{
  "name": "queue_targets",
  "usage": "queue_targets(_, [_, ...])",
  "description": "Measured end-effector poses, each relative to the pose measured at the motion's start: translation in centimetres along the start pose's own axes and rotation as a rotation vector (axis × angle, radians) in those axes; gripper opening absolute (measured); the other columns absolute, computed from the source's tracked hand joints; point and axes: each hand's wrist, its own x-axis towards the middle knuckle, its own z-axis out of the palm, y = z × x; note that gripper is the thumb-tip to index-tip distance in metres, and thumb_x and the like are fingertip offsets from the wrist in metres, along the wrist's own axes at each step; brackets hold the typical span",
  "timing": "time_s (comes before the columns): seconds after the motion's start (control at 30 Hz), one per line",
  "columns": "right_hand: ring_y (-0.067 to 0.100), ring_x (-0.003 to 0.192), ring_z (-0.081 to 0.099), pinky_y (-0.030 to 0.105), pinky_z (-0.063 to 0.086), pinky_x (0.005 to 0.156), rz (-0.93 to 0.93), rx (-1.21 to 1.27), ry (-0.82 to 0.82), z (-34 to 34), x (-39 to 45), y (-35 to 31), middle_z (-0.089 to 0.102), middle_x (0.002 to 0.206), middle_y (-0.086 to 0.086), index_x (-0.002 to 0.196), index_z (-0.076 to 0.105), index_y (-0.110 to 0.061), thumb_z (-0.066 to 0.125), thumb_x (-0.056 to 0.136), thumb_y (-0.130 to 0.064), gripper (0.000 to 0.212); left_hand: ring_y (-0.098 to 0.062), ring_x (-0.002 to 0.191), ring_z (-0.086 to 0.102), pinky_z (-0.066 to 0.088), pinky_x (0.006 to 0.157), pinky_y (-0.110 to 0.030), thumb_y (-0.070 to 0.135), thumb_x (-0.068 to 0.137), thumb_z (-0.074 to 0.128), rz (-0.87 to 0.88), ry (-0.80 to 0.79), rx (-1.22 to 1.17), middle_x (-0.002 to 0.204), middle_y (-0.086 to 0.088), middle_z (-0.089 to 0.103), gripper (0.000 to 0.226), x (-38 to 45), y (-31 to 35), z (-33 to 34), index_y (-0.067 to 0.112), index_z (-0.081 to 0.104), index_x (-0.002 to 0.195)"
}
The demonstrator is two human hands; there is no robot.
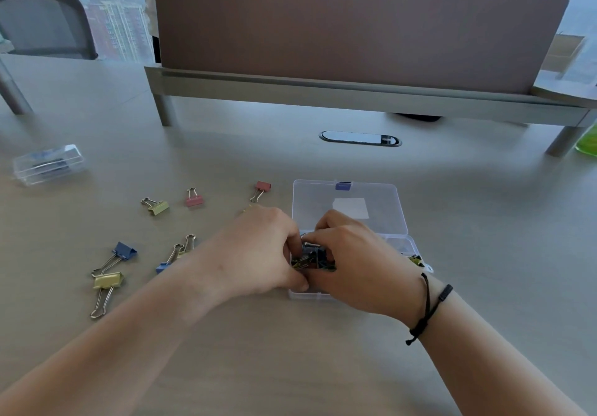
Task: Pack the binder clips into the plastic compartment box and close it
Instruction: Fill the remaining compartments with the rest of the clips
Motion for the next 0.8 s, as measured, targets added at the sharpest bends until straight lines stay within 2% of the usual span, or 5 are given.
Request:
queue_targets(0.2, [0.003, 0.081, 0.052, 0.013, 0.042, 0.068, 0.006, 0.085, 0.04, -0.6, 0.0, 0.4, 0.051, 0.095, -0.012, 0.102, 0.072, -0.033, 0.077, 0.076, -0.045, 0.03, -0.006, 0.074, 0.064, 0.055, 0.066, -0.031, 0.043, 0.056, 0.089, -0.008, 0.025, 0.009, 0.079, 0.011, 0.066, 0.039, 0.0, 0.1, 0.1, 0.028, 0.07, 0.088])
queue_targets(0.37, [0.002, 0.087, 0.056, 0.008, 0.04, 0.074, 0.026, 0.069, 0.063, -1.3, 0.1, 1.1, 0.056, 0.093, -0.015, 0.121, 0.065, -0.029, 0.078, 0.074, -0.046, 0.052, -0.006, 0.076, 0.064, 0.053, 0.067, -0.026, 0.043, 0.061, 0.088, -0.005, 0.048, 0.021, 0.079, 0.011, 0.067, 0.039, 0.1, 0.1, 0.1, 0.026, 0.072, 0.092])
queue_targets(0.47, [0.001, 0.087, 0.054, 0.005, 0.039, 0.073, 0.017, 0.059, 0.047, -1.1, 0.0, 1.0, 0.056, 0.093, -0.017, 0.115, 0.068, -0.032, 0.078, 0.074, -0.048, 0.045, -0.006, 0.075, 0.063, 0.052, 0.065, -0.025, 0.041, 0.062, 0.087, 0.003, 0.066, 0.023, 0.079, 0.011, 0.067, 0.036, -0.1, 0.1, 0.2, 0.026, 0.073, 0.092])
queue_targets(0.57, [0.001, 0.087, 0.052, 0.009, 0.04, 0.073, 0.01, 0.049, 0.048, -0.8, 0.0, 0.8, 0.057, 0.096, -0.016, 0.109, 0.068, -0.032, 0.079, 0.073, -0.049, 0.042, -0.007, 0.075, 0.063, 0.054, 0.067, -0.028, 0.039, 0.062, 0.087, -0.001, 0.065, 0.017, 0.079, 0.011, 0.067, 0.034, -0.1, 0.0, 0.3, 0.026, 0.073, 0.091])
queue_targets(0.8, [0.0, 0.085, 0.051, 0.012, 0.042, 0.075, 0.017, 0.101, 0.057, -0.4, 0.3, 0.8, 0.058, 0.096, -0.016, 0.107, 0.071, -0.031, 0.082, 0.072, -0.039, 0.037, -0.016, 0.08, 0.066, 0.056, 0.074, -0.037, 0.035, 0.067, 0.083, -0.011, 0.036, 0.039, 0.084, 0.004, 0.069, 0.028, 0.1, 0.3, 0.3, 0.02, 0.073, 0.089])
